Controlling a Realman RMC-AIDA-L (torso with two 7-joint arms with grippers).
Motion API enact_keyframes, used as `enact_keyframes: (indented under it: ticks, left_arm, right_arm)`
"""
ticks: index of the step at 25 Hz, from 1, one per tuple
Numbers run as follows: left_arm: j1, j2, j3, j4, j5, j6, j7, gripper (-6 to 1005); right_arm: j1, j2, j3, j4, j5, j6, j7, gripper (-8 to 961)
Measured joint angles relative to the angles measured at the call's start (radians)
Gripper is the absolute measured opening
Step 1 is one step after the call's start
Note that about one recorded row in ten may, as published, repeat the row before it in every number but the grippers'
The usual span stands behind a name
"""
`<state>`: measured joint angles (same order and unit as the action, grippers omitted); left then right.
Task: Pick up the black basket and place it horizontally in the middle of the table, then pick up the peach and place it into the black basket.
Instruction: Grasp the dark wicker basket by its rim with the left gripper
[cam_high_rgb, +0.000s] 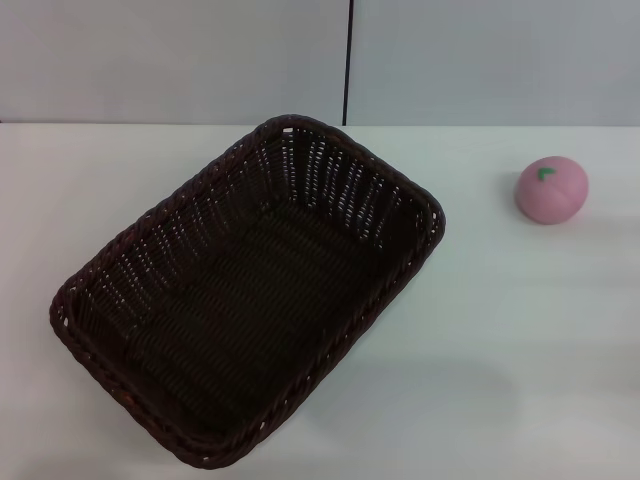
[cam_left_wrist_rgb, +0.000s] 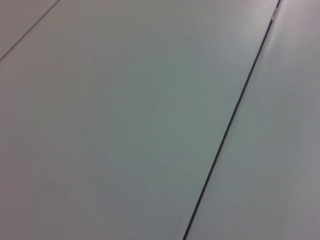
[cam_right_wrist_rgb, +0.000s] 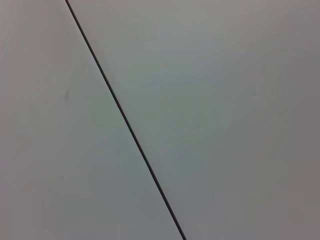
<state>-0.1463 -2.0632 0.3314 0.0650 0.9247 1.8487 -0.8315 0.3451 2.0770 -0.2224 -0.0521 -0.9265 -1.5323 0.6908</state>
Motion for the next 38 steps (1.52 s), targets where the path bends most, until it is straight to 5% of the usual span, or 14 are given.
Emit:
enact_keyframes:
  ticks: [10, 17, 20, 26, 30, 34, 35, 37, 38]
  left_arm:
    - [-0.006, 0.002, 0.000, 0.009, -0.003, 0.002, -0.016, 469]
    - [-0.009, 0.004, 0.043, 0.050, 0.016, -0.001, -0.055, 626]
    - [-0.026, 0.040, 0.188, 0.317, 0.132, -0.032, -0.335, 751]
    - [-0.075, 0.089, 0.264, 0.456, 0.236, -0.012, -0.508, 745]
    - [-0.164, 0.128, 0.279, 0.667, 0.435, -0.044, -0.770, 744]
    - [-0.219, 0.150, 0.283, 0.772, 0.589, -0.054, -0.897, 743]
    - [-0.268, 0.154, 0.284, 0.855, 0.735, -0.052, -0.986, 743]
    - [-0.281, 0.152, 0.284, 0.883, 0.776, -0.051, -1.008, 743]
    - [-0.318, 0.136, 0.284, 0.972, 0.907, -0.054, -1.075, 742]
  right_arm:
    - [0.003, 0.000, 0.000, 0.000, 0.000, 0.001, 0.001, 635]
    - [0.006, 0.000, 0.000, 0.000, 0.000, 0.002, 0.001, 632]
    - [0.007, 0.000, 0.000, 0.000, 0.000, 0.002, 0.001, 630]
    - [0.008, 0.000, 0.000, 0.002, 0.000, 0.002, 0.001, 627]
    - [0.005, 0.000, 0.000, 0.003, 0.000, 0.003, 0.001, 625]
    - [0.001, 0.000, 0.000, 0.003, 0.000, 0.009, 0.001, 623]
    - [0.001, 0.001, 0.000, 0.004, 0.000, 0.013, 0.001, 623]
    - [0.001, 0.001, 0.000, 0.008, 0.000, 0.013, 0.001, 622]
    - [0.001, 0.001, 0.001, 0.011, 0.000, 0.014, 0.001, 621]
